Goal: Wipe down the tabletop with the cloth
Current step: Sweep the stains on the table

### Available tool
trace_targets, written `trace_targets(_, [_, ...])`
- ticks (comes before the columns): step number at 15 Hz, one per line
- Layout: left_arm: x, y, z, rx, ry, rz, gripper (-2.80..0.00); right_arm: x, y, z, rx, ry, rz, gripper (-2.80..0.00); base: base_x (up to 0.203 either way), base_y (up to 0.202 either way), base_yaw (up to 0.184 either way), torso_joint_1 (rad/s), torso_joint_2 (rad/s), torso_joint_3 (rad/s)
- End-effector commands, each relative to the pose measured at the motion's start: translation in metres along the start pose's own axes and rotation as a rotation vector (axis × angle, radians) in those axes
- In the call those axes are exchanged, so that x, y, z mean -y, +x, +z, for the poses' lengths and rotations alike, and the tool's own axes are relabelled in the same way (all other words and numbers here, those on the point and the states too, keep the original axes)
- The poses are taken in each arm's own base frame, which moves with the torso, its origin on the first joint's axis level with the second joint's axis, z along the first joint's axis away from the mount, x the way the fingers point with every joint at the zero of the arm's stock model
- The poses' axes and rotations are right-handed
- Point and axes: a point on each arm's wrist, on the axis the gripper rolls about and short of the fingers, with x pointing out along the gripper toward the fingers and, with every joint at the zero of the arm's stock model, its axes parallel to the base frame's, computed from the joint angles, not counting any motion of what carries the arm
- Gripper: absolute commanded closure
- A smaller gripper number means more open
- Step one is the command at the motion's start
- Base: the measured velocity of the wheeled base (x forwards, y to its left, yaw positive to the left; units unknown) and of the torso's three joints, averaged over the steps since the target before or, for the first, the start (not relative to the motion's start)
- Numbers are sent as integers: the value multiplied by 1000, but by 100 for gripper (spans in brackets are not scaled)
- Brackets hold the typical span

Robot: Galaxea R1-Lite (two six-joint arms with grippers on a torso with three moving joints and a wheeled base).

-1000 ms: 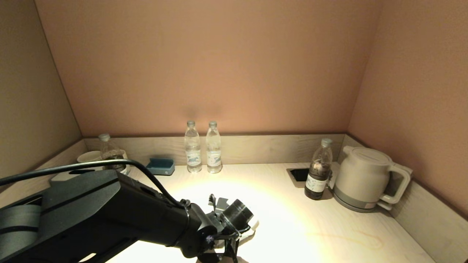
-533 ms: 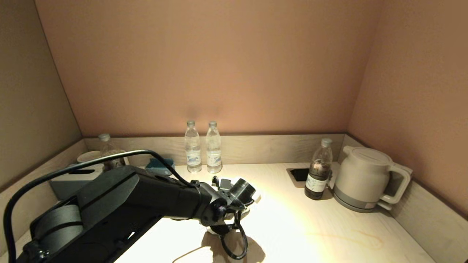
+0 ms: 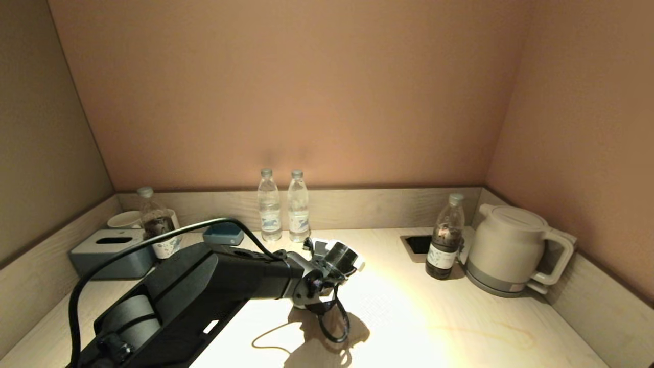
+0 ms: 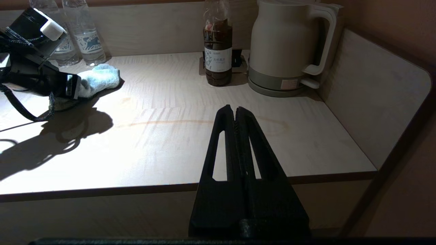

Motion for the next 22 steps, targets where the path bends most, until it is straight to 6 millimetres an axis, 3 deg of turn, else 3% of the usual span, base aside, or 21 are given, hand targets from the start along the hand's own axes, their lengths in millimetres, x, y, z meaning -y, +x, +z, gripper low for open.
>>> trace_targets(1, [-1,16,-7,8,10,30,0,0,0,0,-1,0,0,0,0,0,0,0,0,0])
trace_targets(4, [-4,35,2,118,0,48,0,0,0,0,-1,0,0,0,0,0,0,0,0,0])
trace_targets(10, [2,33,5,163,3,8,0,0,0,0,-1,0,0,0,0,0,0,0,0,0])
trace_targets(14, [24,8,-4,166,35,-47,0,0,0,0,-1,0,0,0,0,0,0,0,0,0])
trace_targets(17, [37,-27,-11,118,66,-68,0,0,0,0,-1,0,0,0,0,0,0,0,0,0])
trace_targets(22, [21,-87,-28,-122,79,30,0,0,0,0,-1,0,-1,0,0,0,0,0,0,0])
